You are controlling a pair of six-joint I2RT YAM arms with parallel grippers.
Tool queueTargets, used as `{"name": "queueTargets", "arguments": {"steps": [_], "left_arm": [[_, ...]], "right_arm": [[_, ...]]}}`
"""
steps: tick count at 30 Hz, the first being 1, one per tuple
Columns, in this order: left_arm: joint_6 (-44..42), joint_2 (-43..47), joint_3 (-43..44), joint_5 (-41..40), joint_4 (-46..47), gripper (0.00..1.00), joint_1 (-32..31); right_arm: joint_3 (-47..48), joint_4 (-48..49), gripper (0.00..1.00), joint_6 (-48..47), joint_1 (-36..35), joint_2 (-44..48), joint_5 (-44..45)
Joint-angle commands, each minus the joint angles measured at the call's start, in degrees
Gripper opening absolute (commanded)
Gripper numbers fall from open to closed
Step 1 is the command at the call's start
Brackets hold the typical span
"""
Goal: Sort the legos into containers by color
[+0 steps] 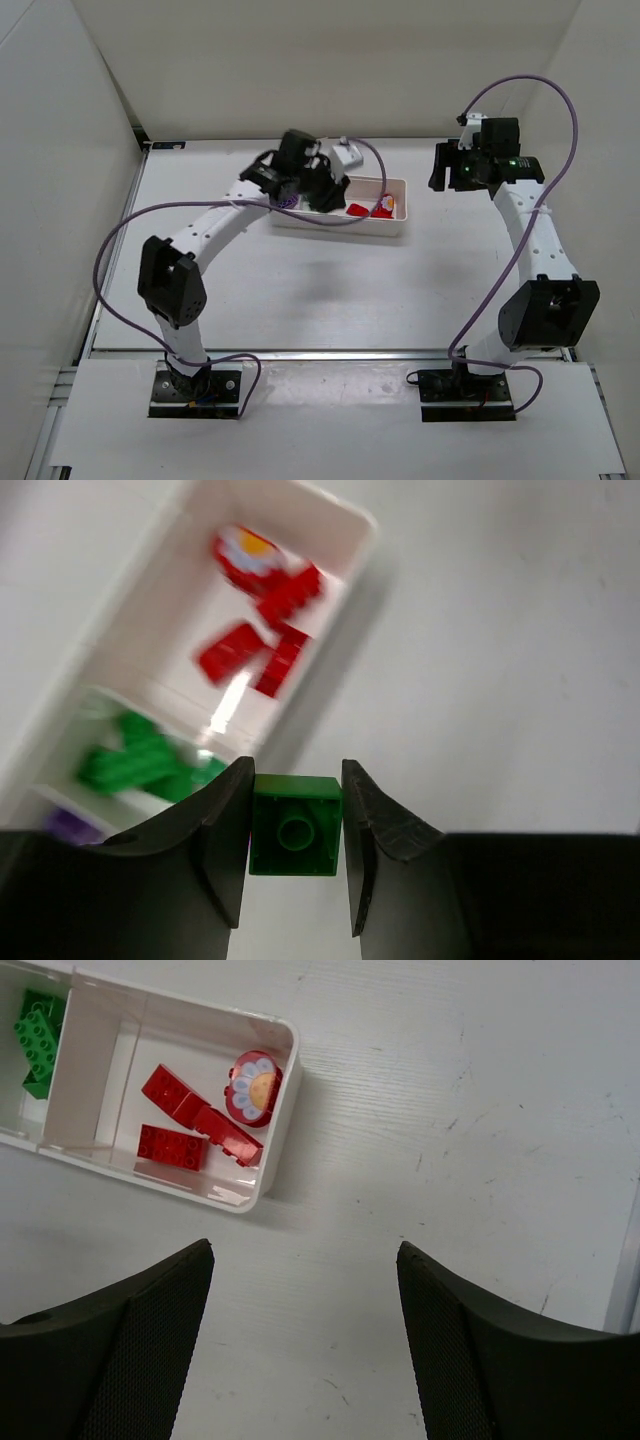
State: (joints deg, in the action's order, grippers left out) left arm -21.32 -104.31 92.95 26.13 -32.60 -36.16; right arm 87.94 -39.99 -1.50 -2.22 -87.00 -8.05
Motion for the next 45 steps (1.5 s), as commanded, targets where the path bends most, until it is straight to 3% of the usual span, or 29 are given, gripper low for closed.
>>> {"name": "queueTargets", "arguments": {"steps": [1,12,22,27,28,31,32,34,39,45], "left_arm": [[1.4,3.3,7.3,-0.7,-3.5,0.22,4.0],[4.0,-13.5,20.1,-0.4,-6.6,0.20,15.5],[5.9,-24.8,31.1,3.3,-7.9,0.19,15.9],[5.9,-26.5,32.2,3.6,-8.0,0.20,15.0],[5.9,-26.7,32.3,3.5,-8.0,0.22,14.7],[5.4,-27.3,32.0,2.6,-8.3,0.58,14.4],[5.2,-27.5,31.9,2.3,-8.3,0.78,14.4],[5.2,-28.0,31.9,1.2,-8.8,1.00,14.2],[9.8,-27.8,36.2,-3.0,-11.2,0.99,15.1],[16.8,-19.5,37.9,1.6,-14.0,0.99,21.0]], "right_arm": [[0.8,2.8,0.77,-0.6,-1.4,-1.4,-2.7],[6.5,1.9,0.77,-2.2,-2.1,-6.4,-3.1],[7.3,2.3,0.78,-2.2,-2.3,-8.5,-2.1],[7.3,2.3,0.78,-2.5,-2.3,-9.3,-1.9],[7.3,2.3,0.78,-2.4,-2.3,-9.4,-1.8],[7.7,2.1,0.78,-2.6,-2.3,-9.8,-1.8],[7.8,2.1,0.78,-2.6,-2.3,-10.1,-1.8],[7.9,2.1,0.78,-3.0,-2.3,-10.3,-1.7],[5.7,3.7,0.80,-4.2,-1.7,-9.9,-2.8],[2.5,4.6,0.81,-8.7,2.0,-9.1,-11.3]]}}
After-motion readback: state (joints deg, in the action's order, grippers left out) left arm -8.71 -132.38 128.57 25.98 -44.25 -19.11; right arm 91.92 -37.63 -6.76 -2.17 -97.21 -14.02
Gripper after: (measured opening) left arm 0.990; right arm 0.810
